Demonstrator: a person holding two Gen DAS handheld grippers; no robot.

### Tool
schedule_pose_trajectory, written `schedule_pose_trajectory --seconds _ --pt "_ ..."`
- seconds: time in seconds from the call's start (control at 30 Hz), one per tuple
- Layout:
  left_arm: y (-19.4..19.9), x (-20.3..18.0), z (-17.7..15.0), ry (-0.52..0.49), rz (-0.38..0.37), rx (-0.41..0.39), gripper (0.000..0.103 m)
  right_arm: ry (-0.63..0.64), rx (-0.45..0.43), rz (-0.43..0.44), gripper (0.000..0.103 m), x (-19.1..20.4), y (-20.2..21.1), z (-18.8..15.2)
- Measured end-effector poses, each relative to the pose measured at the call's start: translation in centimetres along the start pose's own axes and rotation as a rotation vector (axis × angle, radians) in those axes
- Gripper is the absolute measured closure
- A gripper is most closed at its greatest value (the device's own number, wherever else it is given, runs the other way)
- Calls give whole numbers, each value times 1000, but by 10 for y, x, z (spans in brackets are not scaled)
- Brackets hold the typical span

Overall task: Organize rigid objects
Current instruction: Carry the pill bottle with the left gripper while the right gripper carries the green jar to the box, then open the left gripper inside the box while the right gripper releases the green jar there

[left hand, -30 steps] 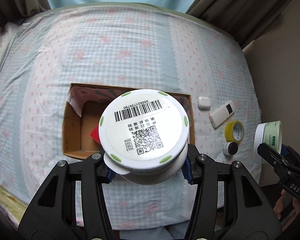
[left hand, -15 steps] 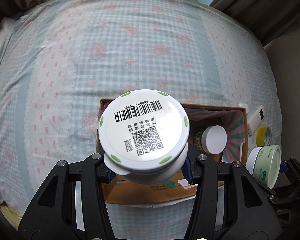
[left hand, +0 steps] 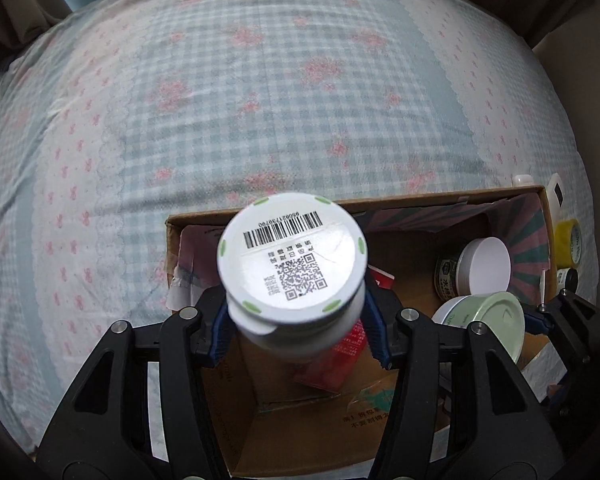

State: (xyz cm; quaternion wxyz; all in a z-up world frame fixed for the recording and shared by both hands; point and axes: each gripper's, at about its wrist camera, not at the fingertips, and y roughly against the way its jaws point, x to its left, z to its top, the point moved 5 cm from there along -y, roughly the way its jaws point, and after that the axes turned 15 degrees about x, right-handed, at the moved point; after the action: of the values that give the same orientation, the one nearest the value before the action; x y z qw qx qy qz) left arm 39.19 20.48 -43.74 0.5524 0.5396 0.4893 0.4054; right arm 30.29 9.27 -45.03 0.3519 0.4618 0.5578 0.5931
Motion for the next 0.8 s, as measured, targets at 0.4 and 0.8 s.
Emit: schedule_pose_trajectory --seconds 0.4,0.8 --pt "20 2 -9 -21 37 -53 0 -2 -33 -13 0 -10 13 -18" --pt "49 4 -39 18 47 -66 0 -4 -65 -58 0 -14 50 -34"
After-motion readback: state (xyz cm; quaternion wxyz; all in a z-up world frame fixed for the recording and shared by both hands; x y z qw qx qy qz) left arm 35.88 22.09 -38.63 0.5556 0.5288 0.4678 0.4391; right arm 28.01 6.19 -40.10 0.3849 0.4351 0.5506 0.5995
